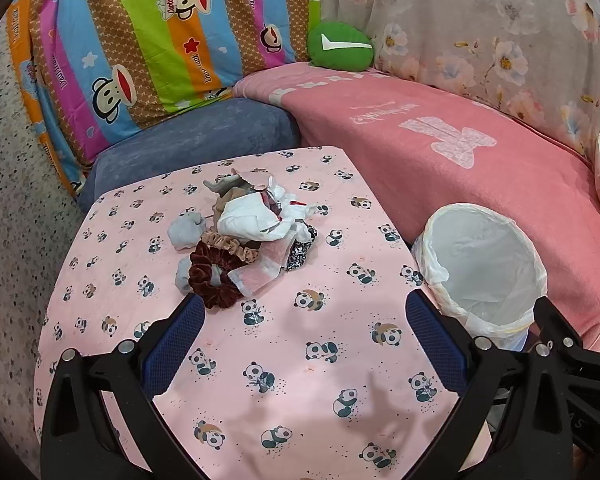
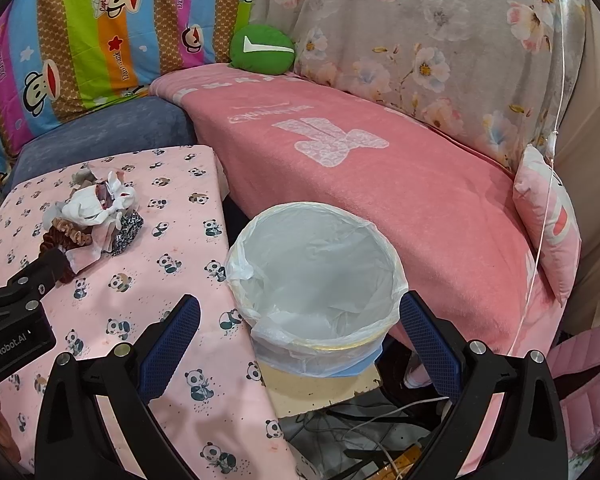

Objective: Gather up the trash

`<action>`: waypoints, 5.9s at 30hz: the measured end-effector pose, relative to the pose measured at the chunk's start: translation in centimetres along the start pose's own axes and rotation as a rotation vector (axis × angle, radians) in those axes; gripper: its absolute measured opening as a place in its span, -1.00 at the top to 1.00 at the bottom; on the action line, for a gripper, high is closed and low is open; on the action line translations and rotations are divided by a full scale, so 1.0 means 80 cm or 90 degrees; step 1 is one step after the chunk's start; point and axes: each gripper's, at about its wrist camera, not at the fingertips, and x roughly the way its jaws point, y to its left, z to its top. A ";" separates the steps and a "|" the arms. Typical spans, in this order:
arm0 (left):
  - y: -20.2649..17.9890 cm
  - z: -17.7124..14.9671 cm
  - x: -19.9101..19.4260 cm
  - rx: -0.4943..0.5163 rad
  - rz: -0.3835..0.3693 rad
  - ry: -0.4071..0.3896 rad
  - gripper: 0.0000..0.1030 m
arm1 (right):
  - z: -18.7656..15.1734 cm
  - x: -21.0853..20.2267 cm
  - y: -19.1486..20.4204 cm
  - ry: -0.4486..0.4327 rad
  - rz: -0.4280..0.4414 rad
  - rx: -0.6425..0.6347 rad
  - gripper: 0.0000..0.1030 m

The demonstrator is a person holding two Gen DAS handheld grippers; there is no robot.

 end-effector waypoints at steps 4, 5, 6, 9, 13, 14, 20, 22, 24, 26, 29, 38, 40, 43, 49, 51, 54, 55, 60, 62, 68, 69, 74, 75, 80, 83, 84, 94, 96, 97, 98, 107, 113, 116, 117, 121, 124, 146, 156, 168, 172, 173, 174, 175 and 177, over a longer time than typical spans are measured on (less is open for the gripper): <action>-0.001 0.000 0.001 0.000 -0.002 0.000 -0.86 | 0.000 0.000 0.001 -0.001 -0.002 0.003 -0.89; -0.001 0.001 0.001 0.000 -0.003 0.000 -0.86 | 0.001 0.000 0.001 -0.001 -0.002 0.004 -0.89; -0.002 0.001 0.002 0.000 -0.003 0.001 -0.86 | 0.001 0.001 0.001 -0.001 -0.001 0.005 -0.89; -0.002 0.002 0.009 0.005 -0.006 0.010 -0.86 | 0.002 0.004 0.002 -0.002 0.000 0.011 -0.89; 0.007 0.004 0.023 -0.002 -0.027 0.022 -0.86 | 0.006 0.013 0.005 -0.004 0.009 0.020 -0.89; 0.010 0.004 0.027 -0.005 -0.032 0.022 -0.86 | 0.007 0.016 0.006 -0.005 0.012 0.021 -0.89; 0.039 0.005 0.056 -0.022 -0.039 0.032 -0.87 | 0.020 0.037 0.027 -0.005 0.032 0.023 -0.89; 0.055 0.006 0.068 -0.025 -0.030 0.034 -0.87 | 0.025 0.045 0.037 -0.008 0.042 0.021 -0.89; 0.070 0.006 0.081 -0.027 -0.018 0.039 -0.86 | 0.031 0.052 0.050 -0.012 0.052 0.019 -0.89; 0.087 0.007 0.096 -0.032 -0.006 0.048 -0.86 | 0.036 0.060 0.063 -0.016 0.064 0.020 -0.89; 0.110 0.005 0.114 -0.042 0.005 0.061 -0.86 | 0.044 0.072 0.083 -0.018 0.082 0.019 -0.89; 0.147 -0.001 0.150 -0.072 -0.023 0.089 -0.81 | 0.060 0.099 0.145 -0.012 0.124 0.007 -0.89; 0.149 0.000 0.154 -0.074 -0.038 0.091 -0.70 | 0.063 0.103 0.157 -0.012 0.132 0.004 -0.89; 0.151 0.003 0.162 -0.078 -0.068 0.098 -0.42 | 0.066 0.108 0.172 -0.011 0.146 -0.004 -0.89; 0.152 0.004 0.169 -0.075 -0.121 0.111 0.26 | 0.070 0.110 0.203 -0.010 0.186 -0.025 -0.77; 0.153 0.004 0.171 -0.068 -0.133 0.116 0.56 | 0.071 0.111 0.213 -0.005 0.204 -0.031 -0.71; 0.159 0.005 0.168 -0.068 -0.141 0.112 0.63 | 0.071 0.114 0.227 0.002 0.227 -0.040 -0.52; 0.162 0.006 0.164 -0.068 -0.146 0.107 0.64 | 0.071 0.116 0.231 0.007 0.235 -0.044 -0.41; 0.173 0.012 0.152 -0.075 -0.157 0.093 0.67 | 0.070 0.126 0.254 0.031 0.275 -0.061 -0.11; 0.179 0.015 0.146 -0.081 -0.163 0.087 0.68 | 0.069 0.129 0.262 0.035 0.289 -0.068 -0.09; 0.191 0.026 0.131 -0.090 -0.164 0.062 0.68 | 0.070 0.142 0.290 0.049 0.317 -0.098 0.08; 0.193 0.028 0.130 -0.090 -0.163 0.060 0.68 | 0.070 0.146 0.294 0.055 0.321 -0.101 0.18; 0.200 0.035 0.124 -0.097 -0.162 0.051 0.68 | 0.070 0.155 0.302 0.078 0.339 -0.099 0.85; 0.201 0.037 0.121 -0.098 -0.163 0.047 0.68 | 0.070 0.153 0.301 0.074 0.342 -0.097 0.87; 0.202 0.051 0.104 -0.098 -0.162 0.021 0.69 | 0.084 0.126 0.287 0.038 0.352 -0.082 0.92; 0.198 0.063 0.091 -0.091 -0.163 0.003 0.68 | 0.098 0.106 0.272 0.013 0.357 -0.067 0.92; 0.196 0.068 0.086 -0.088 -0.165 -0.004 0.69 | 0.104 0.100 0.267 0.006 0.358 -0.063 0.92; 0.152 0.111 0.047 -0.055 -0.199 -0.054 0.68 | 0.159 0.035 0.178 -0.088 0.341 0.003 0.92; 0.139 0.118 0.042 -0.047 -0.210 -0.059 0.68 | 0.167 0.026 0.158 -0.104 0.331 0.014 0.92; 0.130 0.121 0.038 -0.040 -0.216 -0.063 0.68 | 0.171 0.020 0.143 -0.114 0.323 0.023 0.92; 0.123 0.123 0.035 -0.035 -0.221 -0.066 0.68 | 0.174 0.017 0.133 -0.120 0.318 0.029 0.92; 0.040 0.137 0.025 0.018 -0.291 -0.067 0.68 | 0.171 0.003 0.017 -0.149 0.251 0.090 0.92; -0.029 0.135 0.026 0.068 -0.322 -0.057 0.68 | 0.146 0.015 -0.053 -0.136 0.203 0.126 0.92; -0.064 0.129 0.028 0.096 -0.337 -0.043 0.68 | 0.132 0.024 -0.081 -0.127 0.182 0.142 0.92; -0.073 0.128 0.028 0.104 -0.342 -0.041 0.67 | 0.126 0.027 -0.090 -0.123 0.176 0.148 0.92; -0.103 0.123 0.028 0.127 -0.356 -0.033 0.66 | 0.109 0.040 -0.117 -0.109 0.160 0.168 0.92; -0.120 0.121 0.030 0.140 -0.362 -0.031 0.65 | 0.098 0.049 -0.134 -0.099 0.149 0.178 0.92; -0.126 0.120 0.037 0.100 -0.305 -0.044 -0.47 | 0.090 0.048 -0.139 -0.114 0.132 0.178 0.38; -0.095 0.117 0.030 0.075 -0.296 -0.055 -0.47 | 0.093 0.033 -0.105 -0.120 0.155 0.155 0.21; -0.011 0.096 0.045 0.008 -0.228 -0.043 -0.48 | 0.088 0.032 -0.024 -0.096 0.207 0.103 0.11; 0.029 0.085 0.052 -0.019 -0.196 -0.038 -0.50 | 0.085 0.032 0.012 -0.084 0.225 0.079 0.08; 0.037 0.082 0.053 -0.024 -0.187 -0.037 -0.50 | 0.084 0.032 0.018 -0.082 0.228 0.075 0.07; 0.047 0.078 0.055 -0.029 -0.179 -0.036 -0.51 | 0.083 0.032 0.028 -0.078 0.233 0.071 0.06; 0.056 0.074 0.056 -0.031 -0.170 -0.034 -0.52 | 0.082 0.033 0.037 -0.075 0.238 0.067 0.05; 0.075 0.064 0.060 -0.034 -0.148 -0.028 -0.54 | 0.078 0.035 0.057 -0.066 0.247 0.057 0.05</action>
